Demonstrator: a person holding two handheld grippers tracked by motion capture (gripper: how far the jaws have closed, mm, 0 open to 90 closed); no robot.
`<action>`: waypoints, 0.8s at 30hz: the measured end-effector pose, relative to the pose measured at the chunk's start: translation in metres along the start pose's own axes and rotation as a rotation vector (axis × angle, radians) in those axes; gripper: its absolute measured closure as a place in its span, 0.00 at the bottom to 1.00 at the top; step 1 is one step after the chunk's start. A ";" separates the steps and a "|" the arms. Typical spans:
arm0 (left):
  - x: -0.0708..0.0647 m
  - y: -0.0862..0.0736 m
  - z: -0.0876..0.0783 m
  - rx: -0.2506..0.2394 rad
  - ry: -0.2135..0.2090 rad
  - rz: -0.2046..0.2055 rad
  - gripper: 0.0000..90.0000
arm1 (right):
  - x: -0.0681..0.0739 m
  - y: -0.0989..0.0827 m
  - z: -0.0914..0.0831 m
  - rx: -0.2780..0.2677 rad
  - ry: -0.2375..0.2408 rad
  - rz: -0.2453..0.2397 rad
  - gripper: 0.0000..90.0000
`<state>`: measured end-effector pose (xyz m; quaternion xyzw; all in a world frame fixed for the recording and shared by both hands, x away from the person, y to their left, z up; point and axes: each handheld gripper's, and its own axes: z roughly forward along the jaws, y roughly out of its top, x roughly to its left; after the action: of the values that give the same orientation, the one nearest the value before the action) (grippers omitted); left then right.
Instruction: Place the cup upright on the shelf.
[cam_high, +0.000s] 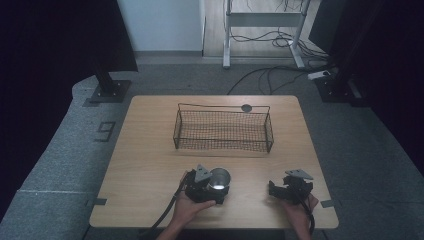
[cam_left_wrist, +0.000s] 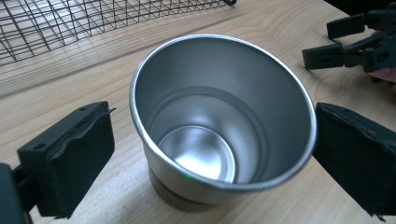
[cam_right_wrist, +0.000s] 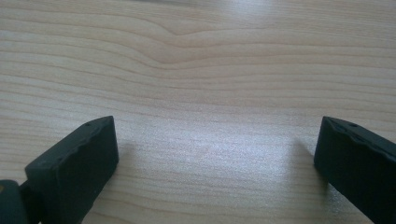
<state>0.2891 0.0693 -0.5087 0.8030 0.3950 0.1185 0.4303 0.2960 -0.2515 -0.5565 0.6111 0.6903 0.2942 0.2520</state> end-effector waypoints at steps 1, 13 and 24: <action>-0.001 0.000 0.001 -0.005 0.000 -0.001 0.02 | 0.000 0.000 0.000 0.000 0.000 0.000 0.00; -0.007 -0.001 0.016 -0.017 0.020 0.030 0.14 | 0.000 0.000 0.000 0.000 0.000 0.000 0.00; -0.005 0.001 0.006 -0.037 0.014 0.041 0.16 | 0.000 0.000 0.000 0.000 -0.001 0.000 0.00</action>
<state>0.2896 0.0619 -0.5112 0.8018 0.3794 0.1401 0.4400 0.2961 -0.2516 -0.5565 0.6113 0.6901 0.2941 0.2521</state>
